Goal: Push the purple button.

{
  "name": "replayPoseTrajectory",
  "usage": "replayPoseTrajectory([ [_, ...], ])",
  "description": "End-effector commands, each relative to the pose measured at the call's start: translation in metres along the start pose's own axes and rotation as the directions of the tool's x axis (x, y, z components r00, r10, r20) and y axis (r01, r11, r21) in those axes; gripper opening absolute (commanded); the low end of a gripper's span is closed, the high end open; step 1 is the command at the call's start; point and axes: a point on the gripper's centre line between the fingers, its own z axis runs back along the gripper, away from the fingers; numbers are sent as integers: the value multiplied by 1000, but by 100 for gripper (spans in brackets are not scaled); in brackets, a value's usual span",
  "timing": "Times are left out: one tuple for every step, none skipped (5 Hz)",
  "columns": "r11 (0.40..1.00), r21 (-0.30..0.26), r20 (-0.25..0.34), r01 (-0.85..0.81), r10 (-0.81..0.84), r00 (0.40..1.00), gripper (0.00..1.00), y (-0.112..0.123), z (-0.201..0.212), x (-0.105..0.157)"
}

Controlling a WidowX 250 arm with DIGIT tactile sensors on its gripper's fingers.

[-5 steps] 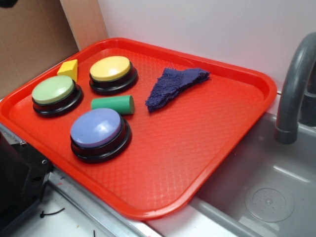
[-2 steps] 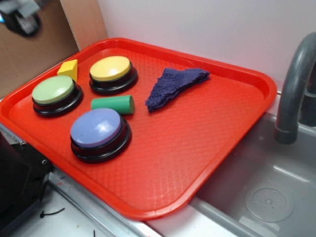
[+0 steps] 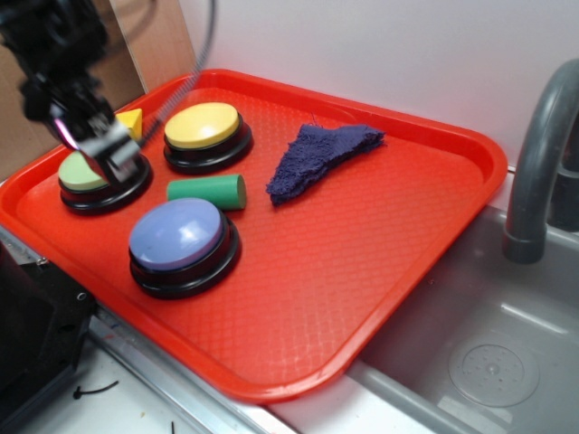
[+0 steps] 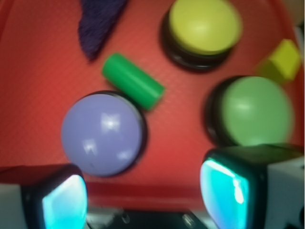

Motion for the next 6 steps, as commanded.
replayPoseTrajectory([
  [997, -1, -81, 79, -79, 994, 100, -21, -26, 19],
  [991, 18, -138, 131, -127, 982, 100, -31, -39, 22],
  [988, 7, -159, 156, -153, 975, 100, -35, -51, 23],
  [992, 7, -196, 124, -121, 973, 100, -31, -60, 16],
  [992, 23, -189, 128, -121, 975, 100, -30, -53, 18],
  [993, 60, -169, 97, -86, 982, 100, -28, -28, 22],
])
